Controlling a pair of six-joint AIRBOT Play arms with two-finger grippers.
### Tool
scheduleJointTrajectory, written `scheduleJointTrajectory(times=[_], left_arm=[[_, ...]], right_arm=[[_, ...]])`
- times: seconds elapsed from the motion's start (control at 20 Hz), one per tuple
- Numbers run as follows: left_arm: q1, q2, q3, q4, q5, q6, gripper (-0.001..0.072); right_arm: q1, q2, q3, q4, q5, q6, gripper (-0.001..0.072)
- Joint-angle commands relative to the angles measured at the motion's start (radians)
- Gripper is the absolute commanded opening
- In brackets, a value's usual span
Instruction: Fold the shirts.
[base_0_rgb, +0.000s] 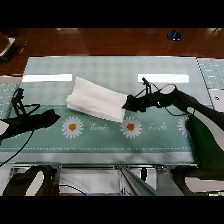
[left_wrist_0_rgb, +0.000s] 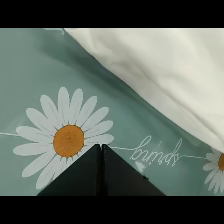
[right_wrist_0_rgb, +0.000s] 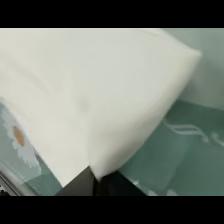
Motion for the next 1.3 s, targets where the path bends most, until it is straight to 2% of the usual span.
scheduleJointTrajectory(times=[0.0,0.1,0.2,0.35,0.5,1.05,1.25], left_arm=[[0.0,-0.001,-0.001,0.0,0.005,0.0,0.0018],[0.0,-0.001,-0.001,0.0,0.009,0.0,0.0018],[0.0,-0.001,-0.001,0.0,0.009,0.0,0.0018],[0.0,-0.001,-0.001,0.0,0.009,0.0,0.0018],[0.0,-0.001,-0.001,0.0,0.01,0.0,0.0018],[0.0,0.0,-0.001,0.0,0.091,0.0,0.0018],[-0.001,-0.001,-0.001,-0.008,0.122,0.0,0.0018]], right_arm=[[0.013,0.01,0.235,-0.183,0.153,0.041,0.0019],[0.005,0.056,0.388,-0.262,0.244,0.113,0.0019],[-0.022,0.105,0.542,-0.333,0.346,0.106,0.0019],[-0.116,0.175,0.69,-0.51,0.404,0.206,0.0019],[-0.268,0.216,0.766,-0.524,0.515,0.227,0.0018],[-0.946,0.393,0.783,-0.557,0.909,0.405,0.0019],[-1.09,0.521,0.67,-0.634,0.931,0.421,0.0018]])
